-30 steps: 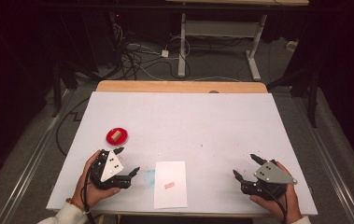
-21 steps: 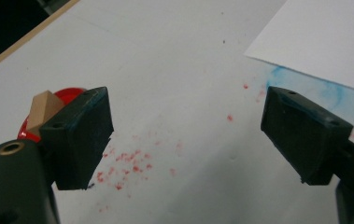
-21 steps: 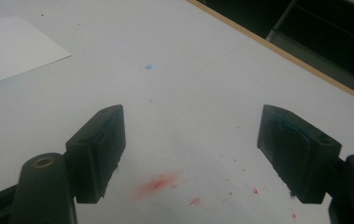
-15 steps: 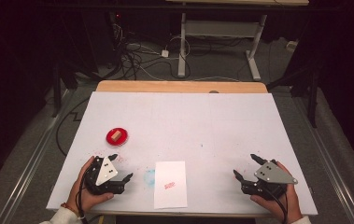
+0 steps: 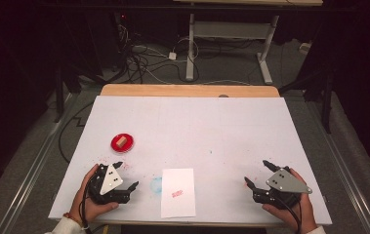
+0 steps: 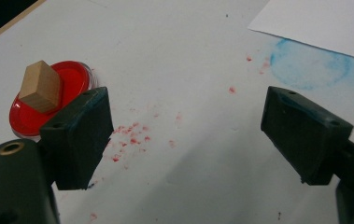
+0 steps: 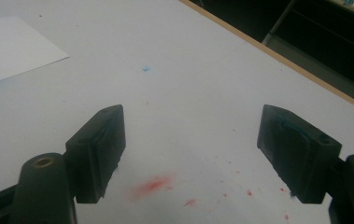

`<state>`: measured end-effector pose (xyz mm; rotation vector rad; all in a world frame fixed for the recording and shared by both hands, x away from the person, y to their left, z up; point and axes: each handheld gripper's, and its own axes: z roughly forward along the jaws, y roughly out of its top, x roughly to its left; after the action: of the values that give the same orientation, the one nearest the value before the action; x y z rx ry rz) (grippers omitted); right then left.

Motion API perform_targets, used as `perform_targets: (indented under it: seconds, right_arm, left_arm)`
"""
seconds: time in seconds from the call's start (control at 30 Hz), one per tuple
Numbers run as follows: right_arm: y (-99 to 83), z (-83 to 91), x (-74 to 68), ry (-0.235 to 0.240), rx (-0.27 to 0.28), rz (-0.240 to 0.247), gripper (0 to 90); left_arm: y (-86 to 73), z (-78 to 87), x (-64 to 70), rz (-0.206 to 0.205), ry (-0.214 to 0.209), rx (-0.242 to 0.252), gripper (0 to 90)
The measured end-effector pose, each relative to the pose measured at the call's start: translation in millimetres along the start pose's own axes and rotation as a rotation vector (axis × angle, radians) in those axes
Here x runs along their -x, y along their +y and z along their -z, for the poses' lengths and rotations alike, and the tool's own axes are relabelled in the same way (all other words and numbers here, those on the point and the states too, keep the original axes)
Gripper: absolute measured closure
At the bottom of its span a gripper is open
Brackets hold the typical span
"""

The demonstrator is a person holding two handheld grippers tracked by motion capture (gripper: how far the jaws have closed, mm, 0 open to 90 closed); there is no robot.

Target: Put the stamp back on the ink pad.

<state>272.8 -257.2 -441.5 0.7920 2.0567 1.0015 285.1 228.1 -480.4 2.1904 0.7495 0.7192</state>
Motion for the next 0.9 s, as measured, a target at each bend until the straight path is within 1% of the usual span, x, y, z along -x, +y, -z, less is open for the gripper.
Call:
perform_targets:
  seconds: [0.13,0.3,0.5,0.63,0.9]
  right_arm:
    - [0.9,-2.0,-0.5,0.003,0.001,0.001,24.2]
    - [0.4,-4.5,0.7,0.008,-0.004,-0.003,24.2]
    - [-1.2,-0.9,0.6,0.006,0.000,-0.004,24.1]
    - [-0.3,1.2,0.8,0.001,0.009,-0.002,24.2]
    - [5.3,-6.8,-0.2,0.019,0.020,0.013,24.1]
  left_arm:
    - [0.6,-1.4,-1.9,-0.007,0.004,-0.004,16.1]
    - [1.4,-0.7,-3.9,0.011,0.008,0.010,16.1]
    - [3.4,-0.4,-2.4,0.002,0.010,0.007,16.1]
    - [3.1,0.3,-1.6,0.006,0.017,0.002,16.1]
    - [-2.3,7.5,-1.5,0.021,0.031,-0.002,16.1]
